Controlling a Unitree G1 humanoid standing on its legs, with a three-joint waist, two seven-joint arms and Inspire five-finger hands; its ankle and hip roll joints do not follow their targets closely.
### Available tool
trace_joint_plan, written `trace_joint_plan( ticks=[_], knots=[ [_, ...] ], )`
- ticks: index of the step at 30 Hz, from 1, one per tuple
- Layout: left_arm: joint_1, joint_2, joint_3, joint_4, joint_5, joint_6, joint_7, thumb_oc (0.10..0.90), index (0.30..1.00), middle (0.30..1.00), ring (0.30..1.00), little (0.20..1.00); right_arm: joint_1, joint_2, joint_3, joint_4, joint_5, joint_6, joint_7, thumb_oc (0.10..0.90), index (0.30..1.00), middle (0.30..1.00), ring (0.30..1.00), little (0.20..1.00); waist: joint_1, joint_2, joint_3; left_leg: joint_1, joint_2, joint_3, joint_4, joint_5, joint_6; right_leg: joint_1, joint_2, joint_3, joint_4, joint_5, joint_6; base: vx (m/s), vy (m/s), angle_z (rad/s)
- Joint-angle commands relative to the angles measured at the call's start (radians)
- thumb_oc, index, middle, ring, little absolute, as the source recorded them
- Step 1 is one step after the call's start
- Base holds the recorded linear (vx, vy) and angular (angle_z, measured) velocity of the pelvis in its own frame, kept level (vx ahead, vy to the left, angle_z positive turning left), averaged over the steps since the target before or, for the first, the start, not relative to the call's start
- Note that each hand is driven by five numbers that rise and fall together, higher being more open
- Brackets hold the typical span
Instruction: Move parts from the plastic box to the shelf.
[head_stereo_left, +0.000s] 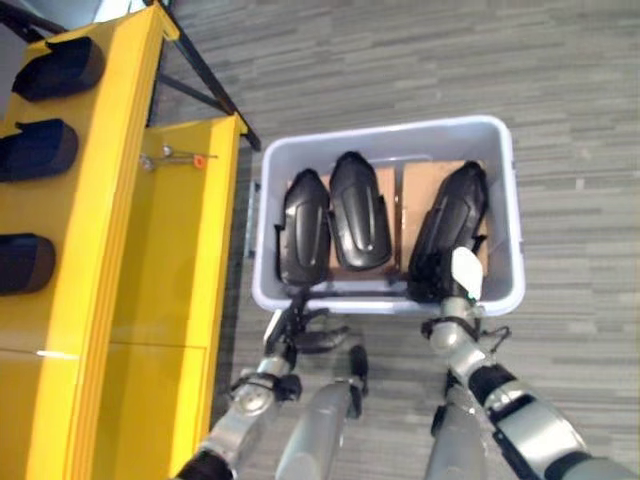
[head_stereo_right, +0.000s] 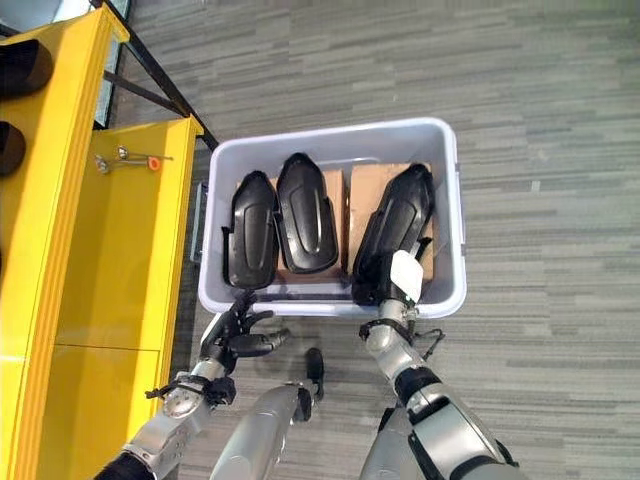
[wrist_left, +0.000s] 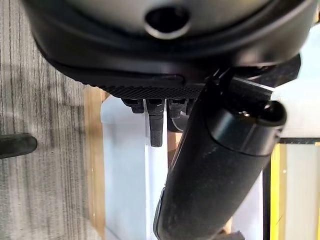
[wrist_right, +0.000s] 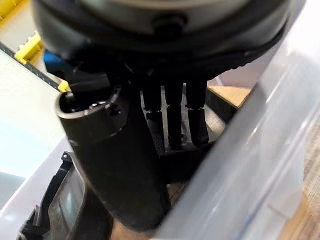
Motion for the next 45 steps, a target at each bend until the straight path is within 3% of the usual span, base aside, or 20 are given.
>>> trace_joint_plan(
  ticks=[1, 9, 14, 18, 28, 35, 43, 45],
  knots=[
    [-0.038, 0.030, 0.041, -0.070, -0.025, -0.061, -0.014, 0.900, 1.000, 1.000, 1.000, 1.000, 0.002, -0.041, -0.021, -0.068, -0.006, -0.032, -0.005, 0.400, 0.300, 0.300, 0.300, 0.300, -0.006, -0.018, -0.004, 0.077, 0.053, -0.013, -0.100, 0.013, -0.054, 0.029, -0.022, 0.023, 0.076, -0.107, 0.043, 0.05, -0.085, -0.01],
    [0.041, 0.051, 0.127, -0.072, -0.008, -0.047, -0.044, 0.900, 1.000, 1.000, 1.000, 1.000, 0.093, -0.161, -0.014, -0.374, -0.126, -0.054, 0.089, 0.400, 0.300, 0.300, 0.300, 0.300, -0.019, -0.102, -0.099, 0.195, 0.105, 0.006, -0.204, 0.051, -0.077, 0.119, 0.023, 0.018, -0.008, -0.095, 0.043, 0.07, -0.088, -0.07],
    [0.090, 0.056, 0.169, -0.083, 0.007, -0.034, -0.060, 0.900, 1.000, 1.000, 1.000, 1.000, 0.152, -0.209, -0.034, -0.492, -0.150, -0.070, 0.146, 0.400, 0.300, 0.300, 0.300, 0.300, -0.023, -0.124, -0.149, 0.258, 0.126, 0.017, -0.248, 0.066, -0.088, 0.170, 0.040, 0.013, -0.033, -0.100, 0.044, 0.09, -0.065, -0.10],
    [0.138, 0.041, 0.217, -0.073, 0.024, -0.011, -0.061, 0.900, 1.000, 1.000, 1.000, 1.000, 0.208, -0.225, -0.069, -0.635, -0.076, -0.101, 0.219, 0.400, 0.300, 0.300, 0.300, 0.300, -0.029, -0.137, -0.200, 0.322, 0.143, 0.030, -0.277, 0.071, -0.095, 0.219, 0.056, 0.012, -0.040, -0.119, 0.040, 0.10, -0.059, -0.08],
    [0.191, 0.014, 0.275, -0.076, 0.042, 0.008, -0.069, 0.900, 1.000, 1.000, 1.000, 1.000, 0.265, -0.278, -0.106, -0.826, -0.060, -0.118, 0.302, 0.400, 0.300, 0.300, 0.300, 0.300, -0.034, -0.139, -0.279, 0.406, 0.161, 0.048, -0.356, 0.102, -0.106, 0.282, 0.083, 0.009, -0.070, -0.132, 0.037, 0.04, -0.035, -0.03],
    [0.210, -0.005, 0.307, -0.079, 0.054, 0.010, -0.066, 0.900, 1.000, 1.000, 1.000, 1.000, 0.322, -0.303, -0.137, -0.919, -0.057, -0.132, 0.335, 0.400, 0.300, 0.300, 0.300, 0.300, -0.042, -0.131, -0.310, 0.408, 0.173, 0.039, -0.380, 0.126, -0.123, 0.299, 0.099, -0.001, -0.095, -0.131, 0.033, -0.01, -0.045, 0.01],
    [0.222, -0.023, 0.341, -0.079, 0.047, 0.003, -0.055, 0.900, 1.000, 1.000, 1.000, 1.000, 0.328, -0.328, -0.134, -0.975, -0.047, -0.145, 0.377, 0.400, 0.300, 0.300, 0.300, 0.300, -0.039, -0.124, -0.306, 0.433, 0.198, 0.034, -0.375, 0.143, -0.128, 0.300, 0.120, 0.008, -0.029, -0.183, 0.009, 0.00, -0.076, 0.00],
    [0.224, -0.027, 0.346, -0.080, 0.039, 0.004, -0.050, 0.900, 1.000, 1.000, 1.000, 1.000, 0.309, -0.343, -0.127, -0.991, -0.050, -0.149, 0.382, 0.400, 0.300, 0.300, 0.300, 0.300, -0.030, -0.124, -0.293, 0.418, 0.226, 0.013, -0.342, 0.177, -0.146, 0.302, 0.149, 0.002, -0.002, -0.212, -0.013, -0.05, -0.192, 0.06]
  ],
)
